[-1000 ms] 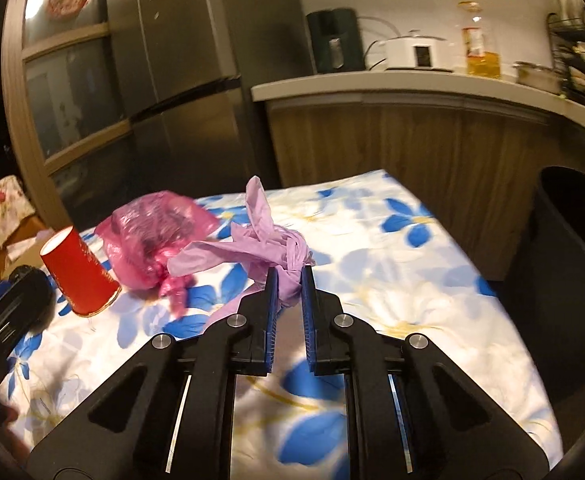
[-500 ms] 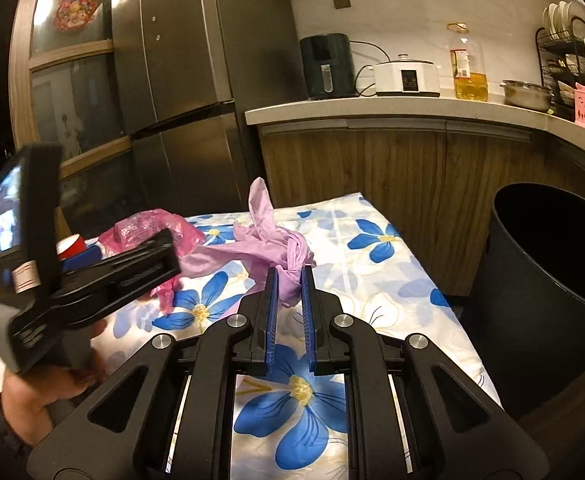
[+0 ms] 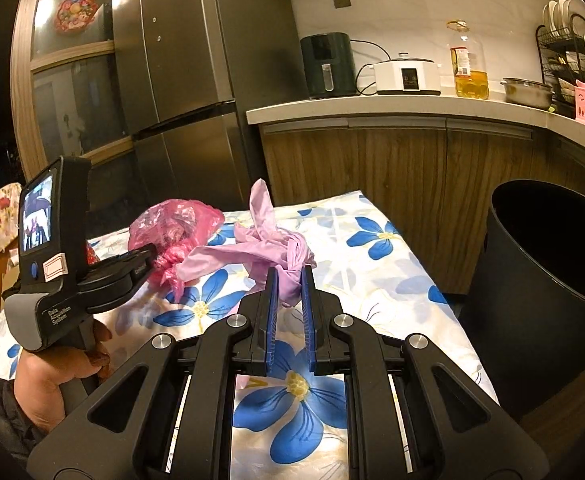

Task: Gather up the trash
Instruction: 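Grasp the lilac glove with the right gripper while the left grasps the pink bag, then lift the pink bag and lilac glove and carry both over the bin, then open both grippers to drop the pink bag and glove into the bin, then move both grippers back over the table toward the cup and black bag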

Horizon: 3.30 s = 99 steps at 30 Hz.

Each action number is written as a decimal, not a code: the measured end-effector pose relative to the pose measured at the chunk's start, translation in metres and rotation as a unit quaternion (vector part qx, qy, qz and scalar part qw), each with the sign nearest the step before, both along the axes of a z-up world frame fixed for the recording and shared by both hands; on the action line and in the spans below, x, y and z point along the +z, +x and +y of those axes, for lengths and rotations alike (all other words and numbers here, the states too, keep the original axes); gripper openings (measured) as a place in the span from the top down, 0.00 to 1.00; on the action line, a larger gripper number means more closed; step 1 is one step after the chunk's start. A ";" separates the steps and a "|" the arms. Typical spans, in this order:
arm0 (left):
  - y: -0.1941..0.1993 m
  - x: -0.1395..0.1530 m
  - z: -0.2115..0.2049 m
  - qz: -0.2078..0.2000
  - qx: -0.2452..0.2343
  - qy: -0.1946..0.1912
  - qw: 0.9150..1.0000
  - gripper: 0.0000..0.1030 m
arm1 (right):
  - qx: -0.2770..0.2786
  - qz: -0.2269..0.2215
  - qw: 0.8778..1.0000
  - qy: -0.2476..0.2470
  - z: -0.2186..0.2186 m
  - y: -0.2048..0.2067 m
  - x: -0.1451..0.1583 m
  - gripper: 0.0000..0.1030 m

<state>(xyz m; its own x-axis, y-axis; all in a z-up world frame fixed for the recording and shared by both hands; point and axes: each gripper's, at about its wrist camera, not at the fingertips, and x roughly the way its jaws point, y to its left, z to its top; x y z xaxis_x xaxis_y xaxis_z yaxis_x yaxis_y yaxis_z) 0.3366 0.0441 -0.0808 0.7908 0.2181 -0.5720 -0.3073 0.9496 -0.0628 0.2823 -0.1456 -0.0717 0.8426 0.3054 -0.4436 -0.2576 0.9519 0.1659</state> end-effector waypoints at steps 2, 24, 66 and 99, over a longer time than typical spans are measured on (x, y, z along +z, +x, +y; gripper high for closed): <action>-0.005 0.002 -0.001 -0.007 -0.001 0.002 1.000 0.98 | -0.001 0.000 1.000 0.001 -0.001 -0.001 0.001 0.89; -0.077 0.078 -0.093 -0.072 -0.080 0.014 0.994 0.99 | -0.045 -0.060 0.997 0.020 -0.075 -0.047 0.053 0.90; -0.023 0.072 -0.295 -0.069 -0.283 0.021 0.956 0.94 | -0.212 -0.046 0.976 -0.004 -0.249 -0.015 0.048 0.76; -0.105 0.065 -0.165 -0.088 -0.172 0.000 0.981 0.06 | -0.183 -0.062 0.981 -0.005 -0.177 -0.068 0.056 0.16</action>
<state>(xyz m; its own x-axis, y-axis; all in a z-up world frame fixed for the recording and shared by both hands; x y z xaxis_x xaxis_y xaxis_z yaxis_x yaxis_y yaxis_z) 0.2311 -0.1205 -0.0159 0.9044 -0.0795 -0.4191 0.0474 0.9951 -0.0865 0.2140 -0.3222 -0.0153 0.9429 -0.0318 -0.3316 0.0841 0.9859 0.1446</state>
